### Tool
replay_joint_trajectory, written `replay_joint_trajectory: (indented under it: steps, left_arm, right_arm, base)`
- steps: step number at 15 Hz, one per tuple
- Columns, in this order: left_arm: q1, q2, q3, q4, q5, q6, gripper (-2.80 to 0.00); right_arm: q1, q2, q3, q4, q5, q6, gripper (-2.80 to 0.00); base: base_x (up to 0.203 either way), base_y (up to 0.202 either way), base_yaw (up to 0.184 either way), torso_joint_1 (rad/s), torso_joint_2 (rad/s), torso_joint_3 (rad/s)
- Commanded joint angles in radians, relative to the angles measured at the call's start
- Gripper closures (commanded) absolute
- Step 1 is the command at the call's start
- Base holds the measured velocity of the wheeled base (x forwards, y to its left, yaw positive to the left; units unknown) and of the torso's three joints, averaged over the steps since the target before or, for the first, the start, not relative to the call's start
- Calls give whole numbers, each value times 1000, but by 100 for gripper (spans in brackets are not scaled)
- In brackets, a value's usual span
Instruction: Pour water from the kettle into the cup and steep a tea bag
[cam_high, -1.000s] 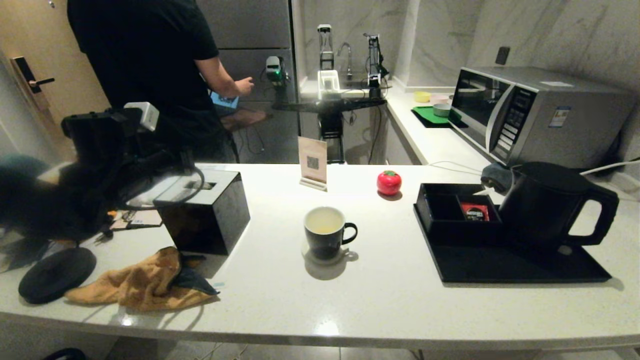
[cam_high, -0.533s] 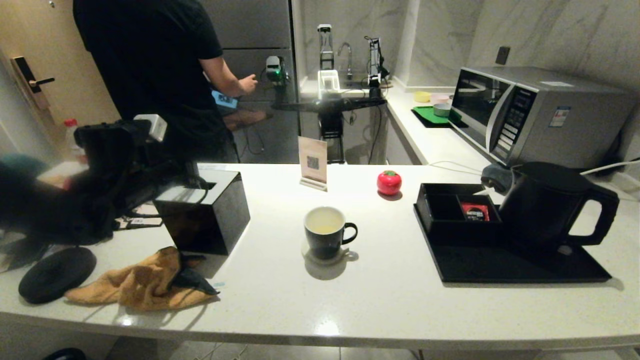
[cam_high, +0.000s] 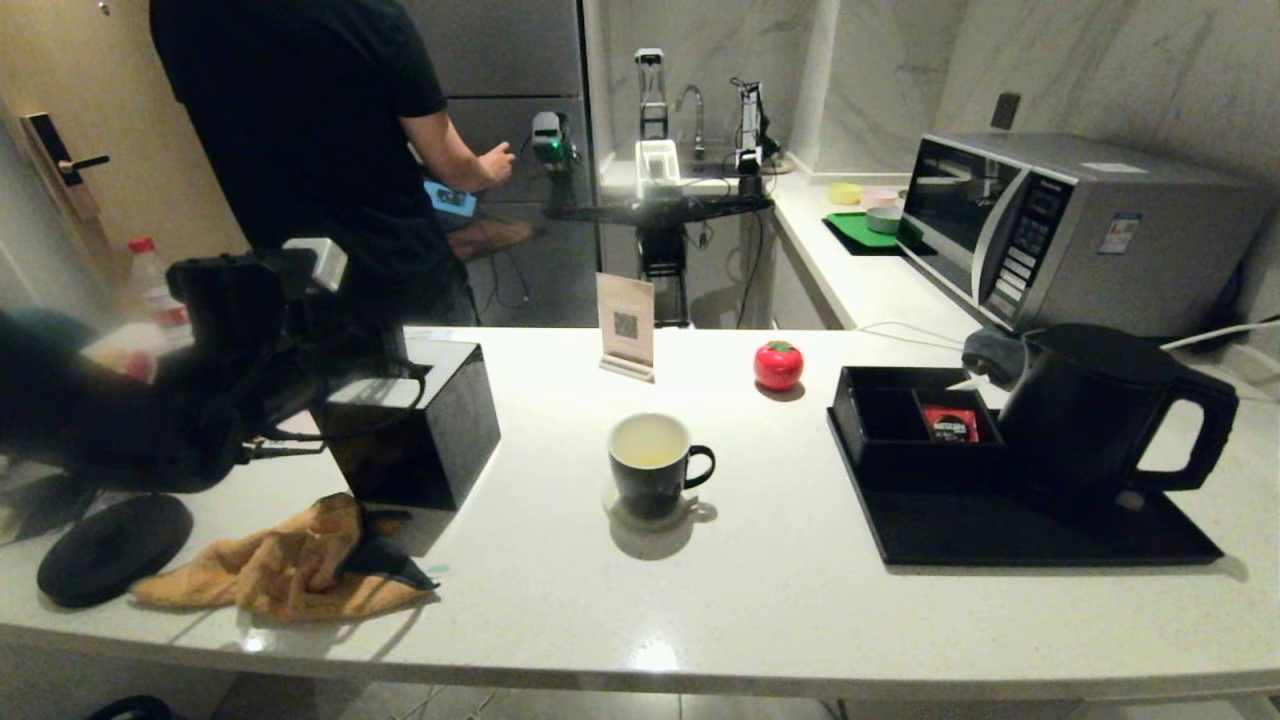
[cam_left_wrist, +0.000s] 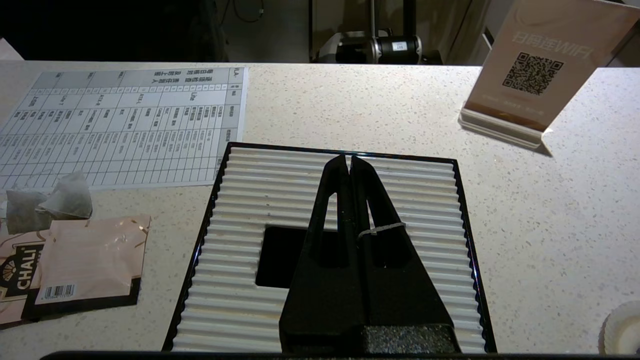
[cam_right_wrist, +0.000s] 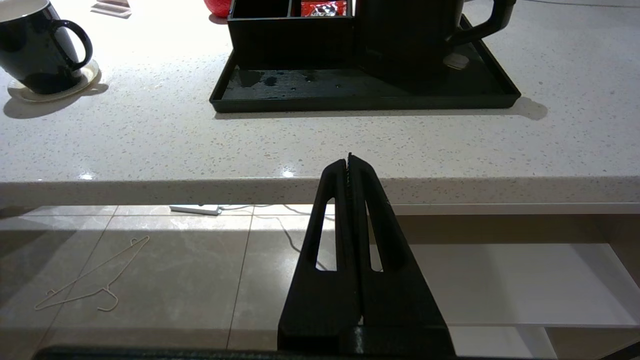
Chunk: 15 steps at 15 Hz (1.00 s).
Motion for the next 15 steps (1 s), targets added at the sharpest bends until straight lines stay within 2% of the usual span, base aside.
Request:
replay_joint_trajectory:
  steps: [1,6,7,15]
  left_arm:
    - [0,8,0,-4,0,-1,0]
    - [-2,14,2,-4,1,-1,0]
    - [-1,14,0,-4,0,-1,-280]
    - [1,19,-7,-4,1,-1,-280]
  right_arm:
    - [0,1,0,1,0,0,0]
    - [0,1,0,1,0,0,0]
    - [0,1,0,1,0,0,0]
    - [0,1,0,1,0,0,0]
  base:
    - [0,0,0,0,0,0]
    - [0,0,0,0,0,0]
    - [0,0,0,0,0,0]
    - [0,0,0,0,0,0]
